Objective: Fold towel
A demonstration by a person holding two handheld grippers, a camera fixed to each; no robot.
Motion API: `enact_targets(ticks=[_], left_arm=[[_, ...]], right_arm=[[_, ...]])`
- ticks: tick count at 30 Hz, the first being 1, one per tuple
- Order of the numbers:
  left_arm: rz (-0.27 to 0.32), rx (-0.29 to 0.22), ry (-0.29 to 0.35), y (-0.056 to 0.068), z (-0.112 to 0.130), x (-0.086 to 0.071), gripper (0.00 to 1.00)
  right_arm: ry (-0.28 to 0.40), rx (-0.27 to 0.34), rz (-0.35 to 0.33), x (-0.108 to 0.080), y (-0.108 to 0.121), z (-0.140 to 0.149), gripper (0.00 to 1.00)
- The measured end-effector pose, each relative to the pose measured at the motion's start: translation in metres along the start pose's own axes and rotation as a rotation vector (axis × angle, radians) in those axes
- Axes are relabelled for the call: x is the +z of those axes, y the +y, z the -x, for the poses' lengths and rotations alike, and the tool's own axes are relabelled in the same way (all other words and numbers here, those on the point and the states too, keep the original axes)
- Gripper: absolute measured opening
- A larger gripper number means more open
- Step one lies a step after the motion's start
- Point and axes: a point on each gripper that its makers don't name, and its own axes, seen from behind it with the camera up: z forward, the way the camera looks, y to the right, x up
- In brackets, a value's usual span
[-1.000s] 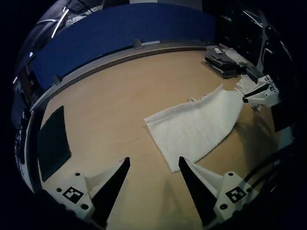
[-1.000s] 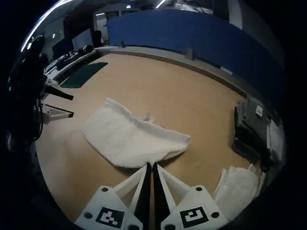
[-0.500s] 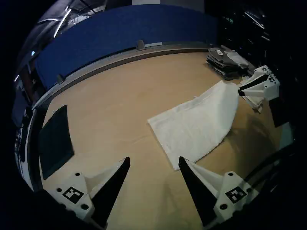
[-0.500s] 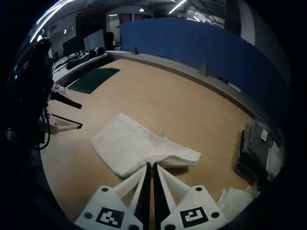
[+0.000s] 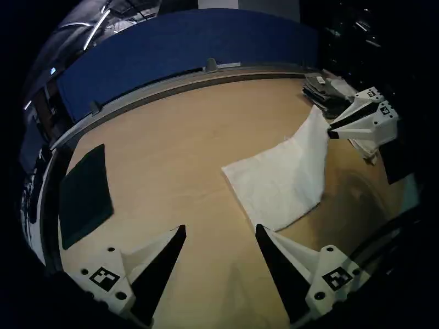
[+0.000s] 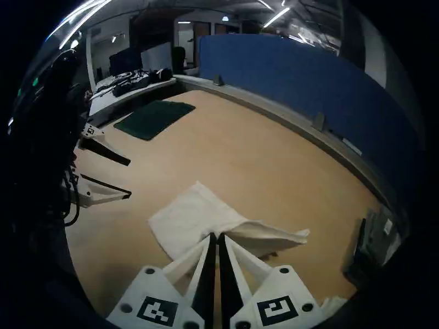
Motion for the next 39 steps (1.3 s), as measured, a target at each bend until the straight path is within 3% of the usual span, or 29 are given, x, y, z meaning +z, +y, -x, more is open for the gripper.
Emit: enact_targets(ticks=[20,32,39], left_arm=[[-0.028,-0.046,0.0,-0.027,0.019,-0.011,0.94],[-0.036,-0.072,-0.009,-0.037,0.03,-0.01,0.94],[-0.034,-0.07,-0.01,-0.035,0.031,-0.006,0.94]], right_arm=[[-0.041,-0.061,-0.107,0.047,-0.057,-0.009,0.03],[-0.098,-0.095,-0.226,0.091,-0.114,0.022,0.04],[-0.156,-0.077,-0.252,0.106,-0.123,0.049,0.04]])
